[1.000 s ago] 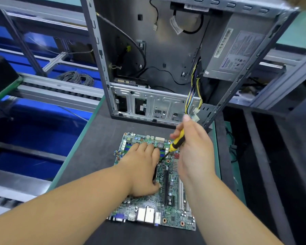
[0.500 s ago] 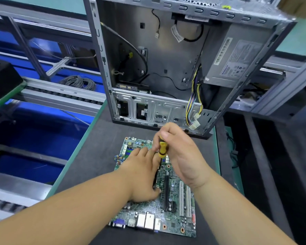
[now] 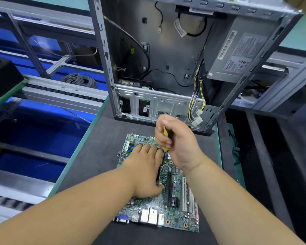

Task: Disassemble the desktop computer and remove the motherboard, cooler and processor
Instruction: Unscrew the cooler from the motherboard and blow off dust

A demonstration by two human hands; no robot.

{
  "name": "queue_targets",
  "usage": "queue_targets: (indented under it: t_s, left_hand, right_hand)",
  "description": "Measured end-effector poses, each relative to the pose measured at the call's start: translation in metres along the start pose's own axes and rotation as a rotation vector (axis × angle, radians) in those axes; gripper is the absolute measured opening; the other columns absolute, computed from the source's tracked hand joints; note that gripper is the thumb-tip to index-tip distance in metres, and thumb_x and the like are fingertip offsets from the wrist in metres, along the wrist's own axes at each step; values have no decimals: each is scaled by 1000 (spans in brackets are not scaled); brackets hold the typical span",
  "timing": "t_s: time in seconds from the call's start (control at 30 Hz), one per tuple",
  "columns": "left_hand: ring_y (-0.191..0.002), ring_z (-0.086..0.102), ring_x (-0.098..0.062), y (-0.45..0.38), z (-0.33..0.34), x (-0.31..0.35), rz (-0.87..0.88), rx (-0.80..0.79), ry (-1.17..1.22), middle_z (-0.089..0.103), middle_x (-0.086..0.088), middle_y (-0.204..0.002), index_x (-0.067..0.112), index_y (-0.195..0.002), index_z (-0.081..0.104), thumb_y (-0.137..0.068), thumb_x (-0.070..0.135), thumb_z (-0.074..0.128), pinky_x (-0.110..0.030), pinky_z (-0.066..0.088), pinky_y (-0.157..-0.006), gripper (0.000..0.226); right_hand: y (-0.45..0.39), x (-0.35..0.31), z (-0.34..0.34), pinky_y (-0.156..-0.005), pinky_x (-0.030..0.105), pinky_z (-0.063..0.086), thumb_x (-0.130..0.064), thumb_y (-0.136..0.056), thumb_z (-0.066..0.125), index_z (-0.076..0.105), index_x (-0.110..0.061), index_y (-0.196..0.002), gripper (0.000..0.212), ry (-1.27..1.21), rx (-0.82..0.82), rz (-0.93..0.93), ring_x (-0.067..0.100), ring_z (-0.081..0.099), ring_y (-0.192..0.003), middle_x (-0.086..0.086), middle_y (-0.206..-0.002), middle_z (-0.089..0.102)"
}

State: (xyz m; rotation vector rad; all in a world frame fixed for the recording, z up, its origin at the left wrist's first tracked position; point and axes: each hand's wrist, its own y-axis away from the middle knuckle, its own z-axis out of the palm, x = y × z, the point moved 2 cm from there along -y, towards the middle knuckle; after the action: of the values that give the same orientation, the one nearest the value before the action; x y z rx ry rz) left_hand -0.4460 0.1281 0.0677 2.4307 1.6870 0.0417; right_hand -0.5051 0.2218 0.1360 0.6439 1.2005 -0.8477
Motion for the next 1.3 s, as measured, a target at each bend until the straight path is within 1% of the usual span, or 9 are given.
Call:
queue_targets:
  t_s: [0.13, 0.2, 0.3, 0.43, 0.67, 0.93, 1.03, 1.2, 1.3]
  left_hand:
    - [-109, 34, -30, 1, 0, 0, -5, 15, 5, 40, -10, -120, 11, -124, 35, -71, 74, 37, -46, 31, -99, 83]
    - [-108, 35, -30, 2, 2, 0, -12, 25, 15, 40, -8, -118, 12, -122, 36, -69, 74, 36, -45, 32, -99, 81]
    - [-107, 36, -28, 4, 5, -2, -16, 58, 43, 41, -5, -115, 14, -118, 38, -67, 75, 36, -43, 32, -99, 80]
    - [-103, 37, -24, 7, 5, -4, -16, 99, 86, 43, -2, -110, 17, -108, 40, -66, 77, 37, -40, 32, -96, 73]
    - [-101, 35, -20, 11, 5, -7, -17, 122, 122, 42, 1, -109, 19, -105, 38, -67, 81, 37, -38, 32, -97, 73]
    - [-100, 36, -19, 12, 7, -5, -37, 114, 143, 41, 4, -106, 21, -104, 37, -66, 81, 37, -37, 33, -97, 71]
    - [-108, 37, -20, 13, 6, -3, -50, 122, 140, 43, 3, -115, 21, -115, 39, -65, 82, 38, -36, 30, -103, 79]
    - [-133, 30, -23, 20, 4, 1, -30, 79, 147, 37, 2, -139, 18, -144, 26, -53, 95, 33, -39, 20, -116, 119]
    - [-129, 32, -21, 19, 4, 1, -32, 78, 162, 39, 5, -136, 22, -140, 28, -58, 92, 41, -38, 23, -113, 109]
  right_hand:
    - [15, 9, -8, -62, 25, 43, -36, -90, 56, 51, -13, -81, 25, 69, 207, -57, 18, 53, -63, 4, -68, 57]
    - [21, 12, -9, -63, 22, 45, -40, -90, 57, 59, -15, -83, 26, 55, 262, -77, 17, 56, -68, 2, -71, 61]
    - [23, 13, -5, -56, 23, 38, -42, -96, 44, 59, -20, -71, 37, -95, 297, -94, 15, 41, -56, -1, -59, 47]
    - [14, 4, -8, -51, 35, 19, -24, -104, 25, 44, -15, -52, 56, -140, 237, -55, 16, 20, -41, 0, -43, 25]
    - [36, -15, -21, -50, 29, 26, -29, -95, 34, 41, -13, -52, 46, -263, 141, -193, 15, 24, -41, -1, -41, 27]
    - [75, -13, -27, -55, 38, 17, -16, -83, 40, 40, -13, -51, 32, -190, 214, -195, 16, 21, -45, 1, -43, 26]
    - [80, -8, -23, -56, 40, 17, -16, -82, 41, 41, -14, -51, 31, -181, 214, -204, 17, 22, -45, 1, -43, 24]
    - [82, 1, -11, -57, 42, 18, -16, -83, 41, 41, -13, -53, 31, -184, 177, -194, 18, 23, -45, 2, -44, 24]
    - [81, 5, -5, -57, 42, 18, -16, -83, 41, 41, -13, -53, 30, -182, 159, -178, 18, 25, -44, 1, -44, 25]
